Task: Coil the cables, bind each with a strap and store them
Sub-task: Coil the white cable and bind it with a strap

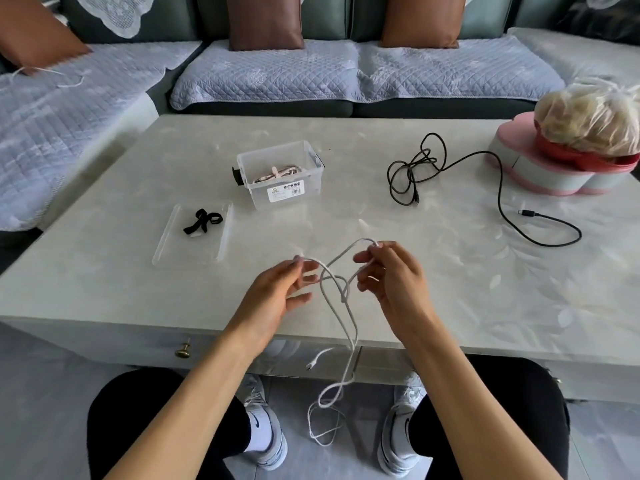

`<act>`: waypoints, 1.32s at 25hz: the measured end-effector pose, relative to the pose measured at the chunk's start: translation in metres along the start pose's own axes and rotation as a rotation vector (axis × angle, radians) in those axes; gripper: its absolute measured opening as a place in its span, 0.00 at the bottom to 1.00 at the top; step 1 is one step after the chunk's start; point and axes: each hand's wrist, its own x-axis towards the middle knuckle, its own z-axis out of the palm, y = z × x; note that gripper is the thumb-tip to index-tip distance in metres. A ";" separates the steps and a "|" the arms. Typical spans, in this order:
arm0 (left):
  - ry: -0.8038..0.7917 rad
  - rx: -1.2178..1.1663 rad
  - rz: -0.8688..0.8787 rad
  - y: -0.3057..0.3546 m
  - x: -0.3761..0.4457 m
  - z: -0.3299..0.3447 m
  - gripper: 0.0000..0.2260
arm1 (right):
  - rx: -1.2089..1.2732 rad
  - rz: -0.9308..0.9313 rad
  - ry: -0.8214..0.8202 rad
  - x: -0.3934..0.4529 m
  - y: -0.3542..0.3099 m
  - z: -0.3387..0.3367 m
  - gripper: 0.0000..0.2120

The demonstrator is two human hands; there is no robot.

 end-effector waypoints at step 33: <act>-0.088 0.160 0.050 0.023 0.010 -0.027 0.19 | -0.967 -0.288 -0.044 0.023 -0.016 -0.021 0.11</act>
